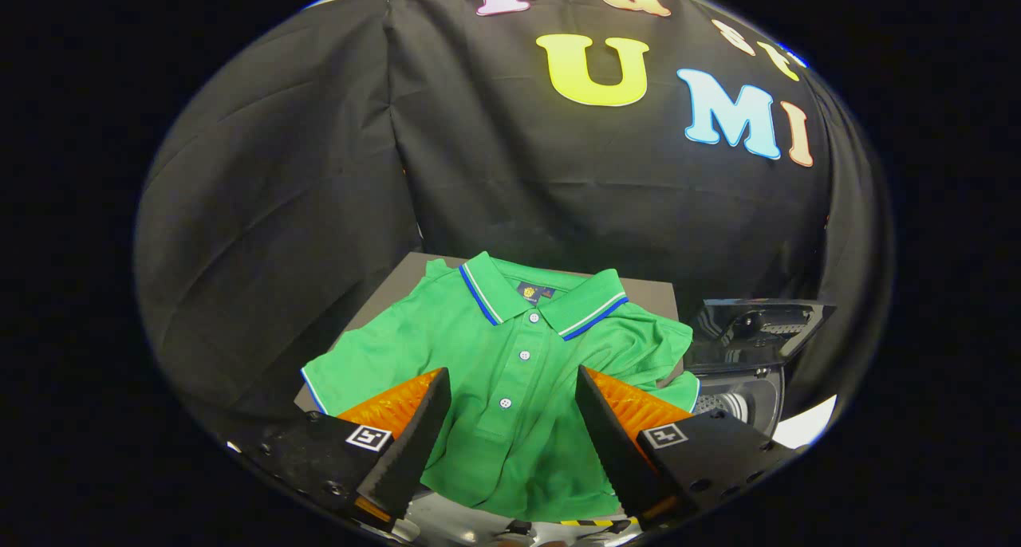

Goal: Put the clothes into the washing machine and then close the washing machine lid.

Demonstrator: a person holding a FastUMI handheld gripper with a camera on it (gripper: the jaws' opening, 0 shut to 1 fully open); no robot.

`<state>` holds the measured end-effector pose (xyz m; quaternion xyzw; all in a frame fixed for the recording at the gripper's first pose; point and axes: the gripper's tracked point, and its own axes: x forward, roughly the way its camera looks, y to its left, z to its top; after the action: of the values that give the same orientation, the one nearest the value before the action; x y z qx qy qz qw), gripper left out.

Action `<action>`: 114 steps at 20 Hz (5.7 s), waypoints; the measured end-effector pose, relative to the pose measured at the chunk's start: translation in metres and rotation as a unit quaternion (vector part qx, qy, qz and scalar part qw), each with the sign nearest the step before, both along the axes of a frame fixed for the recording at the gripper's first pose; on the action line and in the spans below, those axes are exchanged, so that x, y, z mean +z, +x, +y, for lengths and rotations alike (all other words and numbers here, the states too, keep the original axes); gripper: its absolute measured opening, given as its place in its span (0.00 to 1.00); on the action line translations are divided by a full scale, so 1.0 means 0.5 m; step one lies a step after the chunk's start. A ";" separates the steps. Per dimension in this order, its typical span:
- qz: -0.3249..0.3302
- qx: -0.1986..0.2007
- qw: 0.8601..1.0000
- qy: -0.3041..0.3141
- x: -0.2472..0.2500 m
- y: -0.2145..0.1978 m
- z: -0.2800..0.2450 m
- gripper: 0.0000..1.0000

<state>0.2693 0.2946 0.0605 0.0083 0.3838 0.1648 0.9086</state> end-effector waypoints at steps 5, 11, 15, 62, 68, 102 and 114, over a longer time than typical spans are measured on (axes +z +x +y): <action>0.017 0.000 1.000 -0.012 -0.035 0.014 0.012 0.98; 0.045 -0.002 0.999 -0.016 -0.075 0.022 0.036 0.98; 0.057 0.001 0.998 -0.026 -0.106 0.018 0.038 0.98; -0.142 0.038 0.989 0.020 0.131 0.018 -0.027 0.01; -0.157 0.031 0.986 0.040 0.168 0.022 -0.066 0.01; -0.162 -0.051 0.983 0.072 0.153 0.087 -0.600 0.02; -0.125 -0.058 0.989 0.045 0.038 0.081 -0.705 0.01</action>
<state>0.3096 -0.0580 0.0797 0.0510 0.2587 0.1290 0.9559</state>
